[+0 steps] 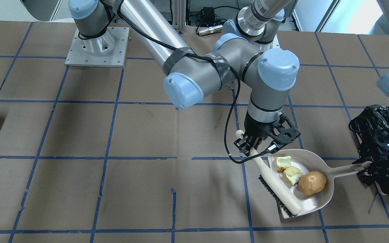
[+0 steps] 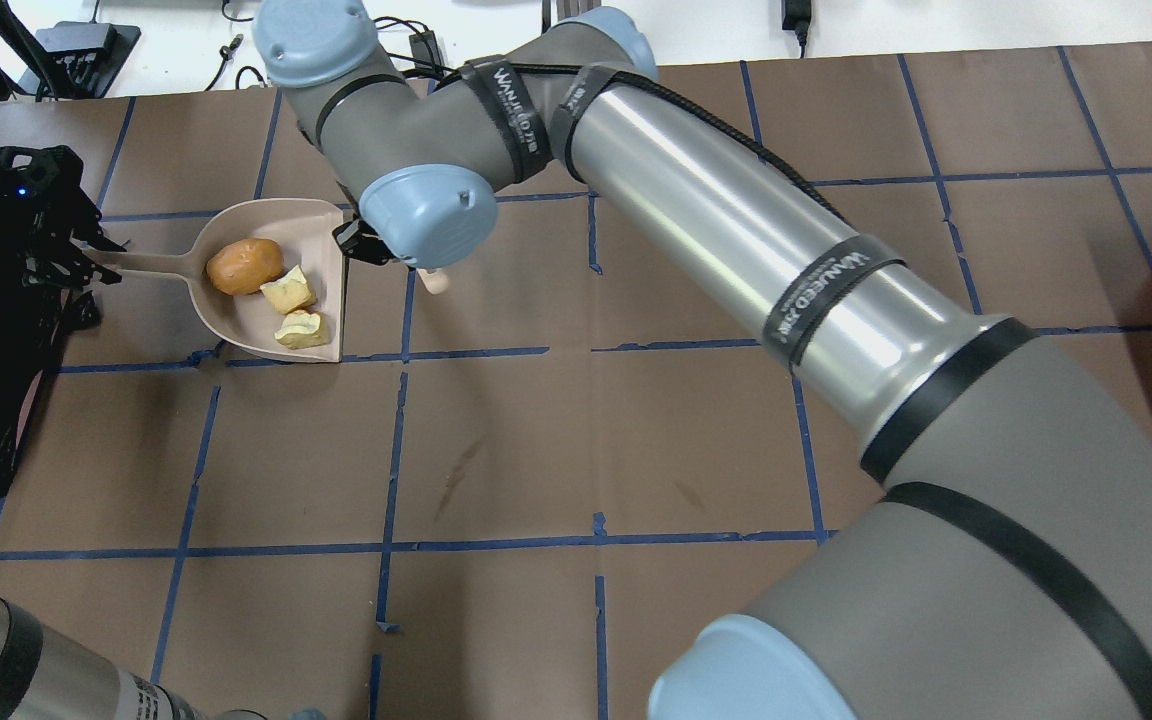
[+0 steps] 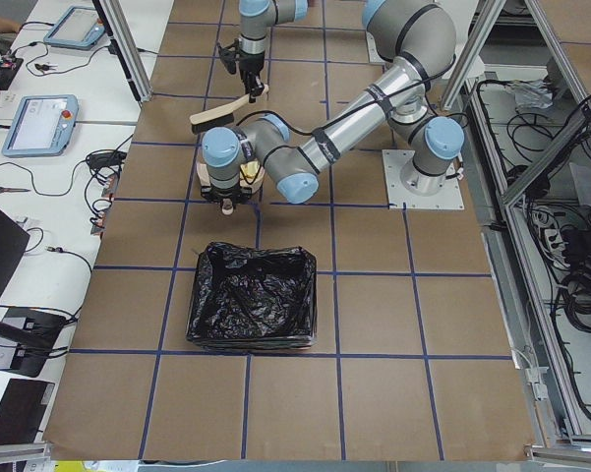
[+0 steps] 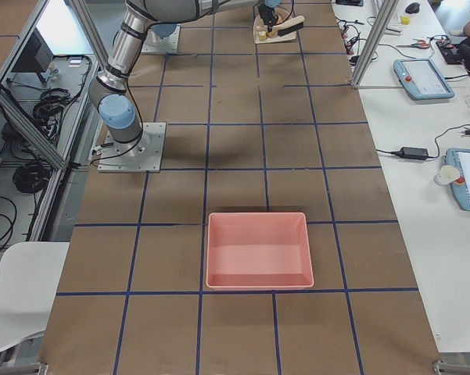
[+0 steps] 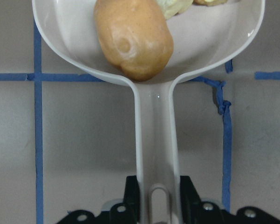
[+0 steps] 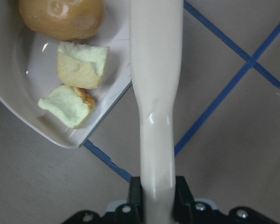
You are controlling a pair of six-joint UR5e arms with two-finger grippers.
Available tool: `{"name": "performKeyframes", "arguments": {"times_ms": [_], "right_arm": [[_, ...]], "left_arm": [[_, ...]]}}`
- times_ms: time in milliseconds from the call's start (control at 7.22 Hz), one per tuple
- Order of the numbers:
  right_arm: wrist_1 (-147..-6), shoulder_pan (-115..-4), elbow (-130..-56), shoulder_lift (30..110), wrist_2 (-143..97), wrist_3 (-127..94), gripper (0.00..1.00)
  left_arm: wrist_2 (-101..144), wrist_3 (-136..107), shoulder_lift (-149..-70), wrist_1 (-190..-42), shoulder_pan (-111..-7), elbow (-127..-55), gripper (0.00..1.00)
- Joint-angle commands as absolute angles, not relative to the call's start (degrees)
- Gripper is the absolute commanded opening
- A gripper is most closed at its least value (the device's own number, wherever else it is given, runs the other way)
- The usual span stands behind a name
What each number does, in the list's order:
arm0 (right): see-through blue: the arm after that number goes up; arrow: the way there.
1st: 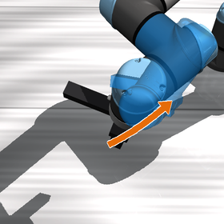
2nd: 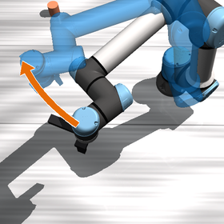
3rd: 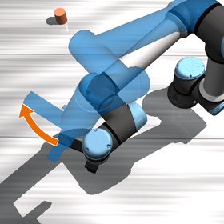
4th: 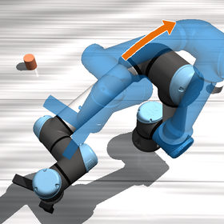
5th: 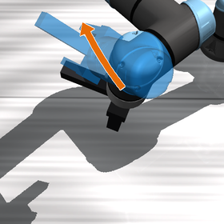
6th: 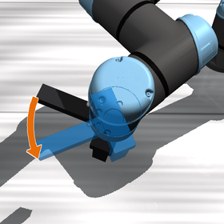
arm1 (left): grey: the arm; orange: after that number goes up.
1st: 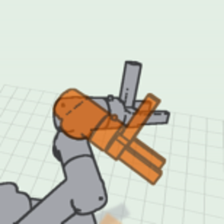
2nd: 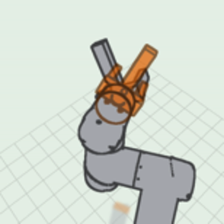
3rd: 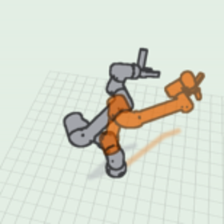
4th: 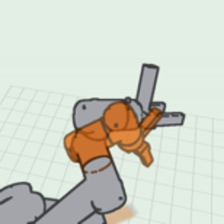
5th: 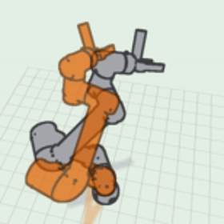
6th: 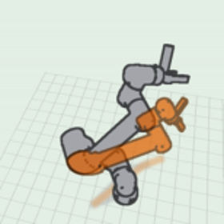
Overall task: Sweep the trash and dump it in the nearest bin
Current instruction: 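Withdraw the brush with the right gripper while the left gripper lifts the dustpan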
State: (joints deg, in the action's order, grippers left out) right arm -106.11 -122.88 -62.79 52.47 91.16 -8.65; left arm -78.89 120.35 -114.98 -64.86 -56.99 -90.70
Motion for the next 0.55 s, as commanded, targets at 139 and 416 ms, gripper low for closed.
{"name": "performKeyframes", "arguments": {"times_ms": [139,416], "right_arm": [[-110.30,-121.73,-84.75,65.52,91.76,-27.55,0.01],[-109.35,-122.52,-96.80,76.23,92.11,-33.13,0.01]], "left_arm": [[-77.17,117.87,-113.30,-67.21,-56.08,-90.36,0.09],[-74.99,115.41,-111.11,-70.30,-53.63,-89.91,0.09]]}}
